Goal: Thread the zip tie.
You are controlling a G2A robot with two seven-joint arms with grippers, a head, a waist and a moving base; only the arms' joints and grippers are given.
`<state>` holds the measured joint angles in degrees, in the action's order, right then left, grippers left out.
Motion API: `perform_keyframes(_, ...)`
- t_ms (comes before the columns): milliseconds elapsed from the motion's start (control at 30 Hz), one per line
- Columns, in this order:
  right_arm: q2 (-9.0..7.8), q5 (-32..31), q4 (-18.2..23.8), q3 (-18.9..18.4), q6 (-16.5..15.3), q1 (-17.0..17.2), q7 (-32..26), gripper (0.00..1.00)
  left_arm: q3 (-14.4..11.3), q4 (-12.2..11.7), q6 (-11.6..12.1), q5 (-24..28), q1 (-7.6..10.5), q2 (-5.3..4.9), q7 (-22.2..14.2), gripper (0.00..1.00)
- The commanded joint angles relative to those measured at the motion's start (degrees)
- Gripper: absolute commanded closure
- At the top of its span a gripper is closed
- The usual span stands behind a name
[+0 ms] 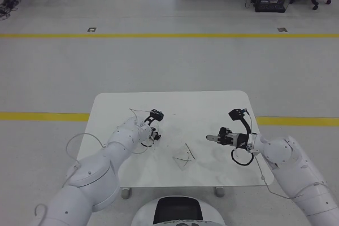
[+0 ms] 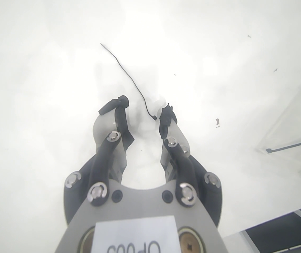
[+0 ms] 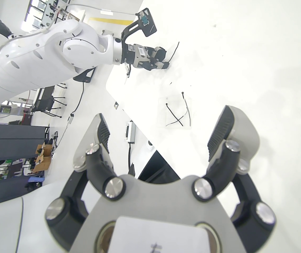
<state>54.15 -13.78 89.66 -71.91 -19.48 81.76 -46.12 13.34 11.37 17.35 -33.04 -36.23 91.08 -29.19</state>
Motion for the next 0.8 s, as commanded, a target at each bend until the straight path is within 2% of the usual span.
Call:
perform_keyframes(0, 0.0, 0.0, 0.0, 0.0, 0.0, 0.0, 0.0, 0.0, 0.0, 0.1, 0.0, 0.0, -0.05, 0.05, -0.1, 0.71)
perform_keyframes(333, 0.0, 0.0, 0.0, 0.0, 0.0, 0.0, 0.0, 0.0, 0.5, -0.1, -0.4, 1.9, 0.02, 0.31, -0.4, 0.77)
perform_keyframes(500, 0.0, 0.0, 0.0, 0.0, 0.0, 0.0, 0.0, 0.0, 0.8, -0.1, -0.6, 2.9, 0.09, 0.43, -0.5, 0.77)
perform_keyframes(767, 0.0, 0.0, 0.0, 0.0, 0.0, 0.0, 0.0, 0.0, 0.4, -0.2, -3.1, 2.5, 0.09, 0.77, -1.5, 0.75)
